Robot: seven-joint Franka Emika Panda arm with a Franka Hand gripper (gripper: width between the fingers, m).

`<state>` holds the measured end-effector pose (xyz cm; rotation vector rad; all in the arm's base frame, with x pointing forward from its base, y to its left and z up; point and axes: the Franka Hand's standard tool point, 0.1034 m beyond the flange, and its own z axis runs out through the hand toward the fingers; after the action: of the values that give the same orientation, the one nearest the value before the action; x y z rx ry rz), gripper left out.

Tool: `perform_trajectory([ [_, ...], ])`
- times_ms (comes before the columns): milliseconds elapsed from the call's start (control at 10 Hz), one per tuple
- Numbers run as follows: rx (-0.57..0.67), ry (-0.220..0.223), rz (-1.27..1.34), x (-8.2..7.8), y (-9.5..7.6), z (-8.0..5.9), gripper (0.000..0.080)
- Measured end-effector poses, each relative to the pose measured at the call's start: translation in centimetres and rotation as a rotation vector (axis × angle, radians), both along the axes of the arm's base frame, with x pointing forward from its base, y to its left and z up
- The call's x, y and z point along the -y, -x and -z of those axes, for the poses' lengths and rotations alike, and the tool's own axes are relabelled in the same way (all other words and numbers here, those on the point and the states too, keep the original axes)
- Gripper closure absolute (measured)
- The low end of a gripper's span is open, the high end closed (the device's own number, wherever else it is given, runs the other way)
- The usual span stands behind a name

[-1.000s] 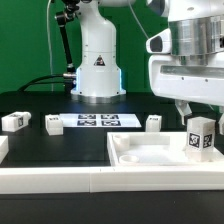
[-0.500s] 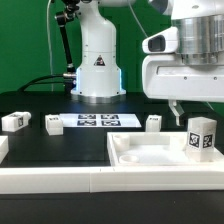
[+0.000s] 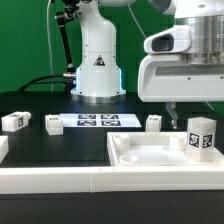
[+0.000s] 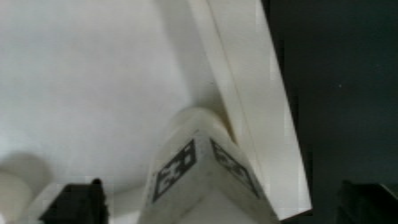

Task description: Assemble square table

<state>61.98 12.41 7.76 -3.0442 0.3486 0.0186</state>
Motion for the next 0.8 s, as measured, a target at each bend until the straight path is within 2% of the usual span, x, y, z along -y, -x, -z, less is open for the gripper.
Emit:
perform_trajectory([
  [200, 0.014, 0.012, -0.173, 0.2, -0.03, 0.01, 0.0151],
  [800, 0.046, 0.011, -0.626, 0.76, -0.16, 0.02, 0.0151],
])
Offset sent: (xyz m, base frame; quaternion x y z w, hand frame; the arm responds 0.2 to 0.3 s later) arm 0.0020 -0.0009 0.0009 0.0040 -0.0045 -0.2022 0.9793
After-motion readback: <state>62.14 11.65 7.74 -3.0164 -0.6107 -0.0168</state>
